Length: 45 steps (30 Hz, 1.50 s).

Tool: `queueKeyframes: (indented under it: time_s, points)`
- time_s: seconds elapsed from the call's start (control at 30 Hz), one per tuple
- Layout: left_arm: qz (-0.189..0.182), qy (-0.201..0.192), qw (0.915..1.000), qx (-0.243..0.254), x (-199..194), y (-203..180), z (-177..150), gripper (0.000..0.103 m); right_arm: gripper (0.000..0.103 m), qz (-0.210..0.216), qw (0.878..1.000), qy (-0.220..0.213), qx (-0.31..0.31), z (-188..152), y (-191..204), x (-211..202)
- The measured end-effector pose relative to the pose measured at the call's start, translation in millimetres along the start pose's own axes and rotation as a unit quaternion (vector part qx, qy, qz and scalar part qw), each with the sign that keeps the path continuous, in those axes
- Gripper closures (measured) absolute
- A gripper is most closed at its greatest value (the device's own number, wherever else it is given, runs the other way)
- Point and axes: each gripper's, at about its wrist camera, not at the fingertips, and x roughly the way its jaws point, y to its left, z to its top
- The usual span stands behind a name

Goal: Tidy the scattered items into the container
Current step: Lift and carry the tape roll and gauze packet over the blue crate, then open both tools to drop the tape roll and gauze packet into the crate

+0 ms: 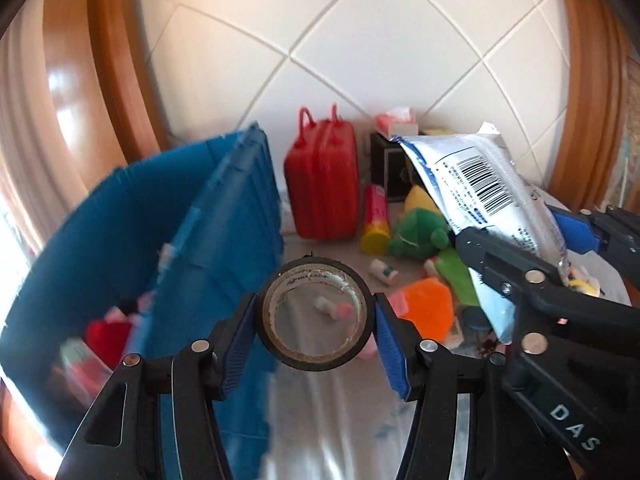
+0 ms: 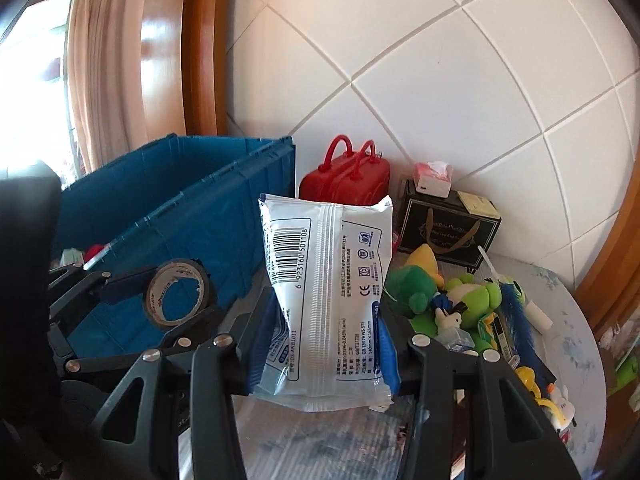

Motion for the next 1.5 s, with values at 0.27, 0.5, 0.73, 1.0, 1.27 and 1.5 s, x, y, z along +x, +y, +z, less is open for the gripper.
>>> queueKeyframes:
  time_s: [0.27, 0.5, 0.73, 1.0, 1.27, 1.5]
  points:
    - [0.006, -0.009, 0.9999, 0.013, -29, 121, -14, 0.047, 0.058, 0.006, 1.0, -0.019, 0.019, 36, 126, -21]
    - [0.036, 0.011, 0.9992, -0.015, -21, 207, -28, 0.047, 0.058, 0.033, 0.999, 0.004, 0.01, 55, 206, -5]
    - [0.059, 0.049, 0.9965, -0.035, 2, 260, -50, 0.047, 0.058, 0.036, 0.998, 0.044, -0.01, 55, 259, 22]
    - [0.064, 0.063, 0.9947, -0.05, 1, 286, -69, 0.047, 0.058, 0.043, 0.996, 0.07, -0.026, 52, 284, 47]
    - [0.069, 0.073, 0.9933, -0.057, 11, 307, -74, 0.045, 0.058, 0.04, 0.996, 0.078, -0.025, 52, 292, 64]
    - [0.068, 0.066, 0.9937, -0.059, 9, 313, -80, 0.032, 0.058, 0.04, 0.996, 0.081, -0.024, 53, 297, 71]
